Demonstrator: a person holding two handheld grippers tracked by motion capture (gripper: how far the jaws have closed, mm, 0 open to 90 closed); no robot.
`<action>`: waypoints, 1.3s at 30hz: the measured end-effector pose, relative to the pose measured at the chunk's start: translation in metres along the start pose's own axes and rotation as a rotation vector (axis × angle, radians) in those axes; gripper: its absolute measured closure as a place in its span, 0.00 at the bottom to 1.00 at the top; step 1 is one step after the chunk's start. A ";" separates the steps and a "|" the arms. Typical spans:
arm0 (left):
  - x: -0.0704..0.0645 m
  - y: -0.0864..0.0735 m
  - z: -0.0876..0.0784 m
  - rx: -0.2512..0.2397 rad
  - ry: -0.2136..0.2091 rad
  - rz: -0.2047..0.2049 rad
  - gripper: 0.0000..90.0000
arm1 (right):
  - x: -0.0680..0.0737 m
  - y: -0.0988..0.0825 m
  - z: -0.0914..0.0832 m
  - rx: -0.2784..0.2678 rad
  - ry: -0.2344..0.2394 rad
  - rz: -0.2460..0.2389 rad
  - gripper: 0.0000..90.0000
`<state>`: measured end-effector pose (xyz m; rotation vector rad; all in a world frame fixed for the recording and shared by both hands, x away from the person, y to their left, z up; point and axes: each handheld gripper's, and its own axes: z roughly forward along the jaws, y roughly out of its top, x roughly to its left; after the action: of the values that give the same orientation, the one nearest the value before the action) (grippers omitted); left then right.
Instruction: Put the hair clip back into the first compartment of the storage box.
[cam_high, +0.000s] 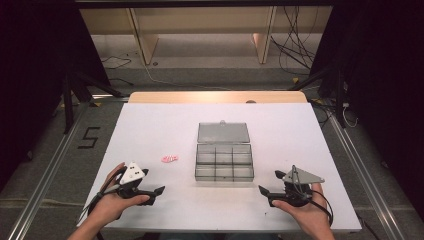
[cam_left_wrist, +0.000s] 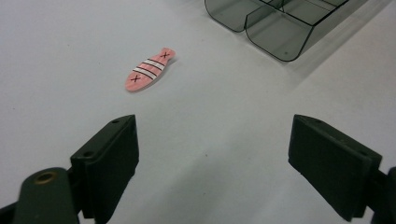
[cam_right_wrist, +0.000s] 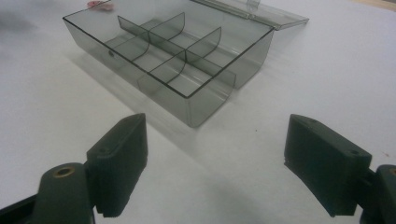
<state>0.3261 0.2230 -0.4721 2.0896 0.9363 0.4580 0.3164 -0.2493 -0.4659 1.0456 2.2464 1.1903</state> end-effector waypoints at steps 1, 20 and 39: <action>0.000 0.000 0.000 0.000 -0.002 0.002 0.17 | 0.000 0.000 0.000 0.001 0.001 0.001 0.24; -0.002 0.000 0.001 0.003 -0.014 0.016 0.18 | 0.019 0.016 0.021 -0.013 0.092 -0.036 0.25; -0.003 0.001 0.002 0.005 -0.019 0.025 0.18 | 0.045 0.044 0.049 -0.028 0.146 -0.082 0.28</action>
<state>0.3260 0.2195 -0.4732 2.1086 0.9027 0.4482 0.3372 -0.1732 -0.4573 0.8724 2.3507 1.2975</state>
